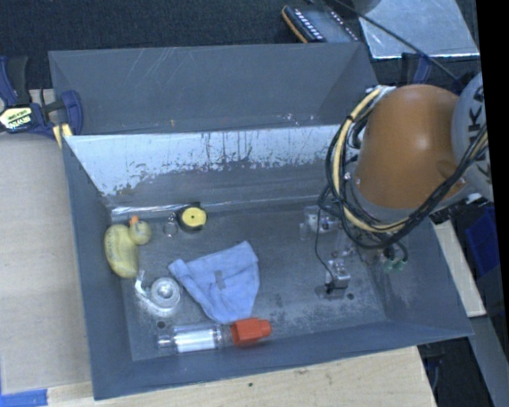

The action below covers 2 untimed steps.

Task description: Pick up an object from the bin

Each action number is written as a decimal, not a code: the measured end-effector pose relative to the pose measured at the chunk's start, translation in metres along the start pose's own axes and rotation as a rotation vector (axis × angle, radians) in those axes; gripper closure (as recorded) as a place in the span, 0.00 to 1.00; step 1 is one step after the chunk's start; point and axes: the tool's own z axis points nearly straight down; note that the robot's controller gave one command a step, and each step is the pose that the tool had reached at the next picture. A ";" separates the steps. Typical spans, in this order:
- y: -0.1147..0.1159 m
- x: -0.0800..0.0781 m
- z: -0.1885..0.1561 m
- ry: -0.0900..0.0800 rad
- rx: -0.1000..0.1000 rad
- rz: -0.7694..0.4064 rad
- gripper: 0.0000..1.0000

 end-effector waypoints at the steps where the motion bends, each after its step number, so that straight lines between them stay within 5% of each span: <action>1: 0.000 -0.002 -0.005 -0.009 0.000 0.000 0.00; 2: -0.051 -0.035 0.001 -0.005 0.001 -0.107 0.00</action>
Offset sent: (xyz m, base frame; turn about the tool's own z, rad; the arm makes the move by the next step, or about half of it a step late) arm 0.0350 -0.0538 -0.0025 -0.1120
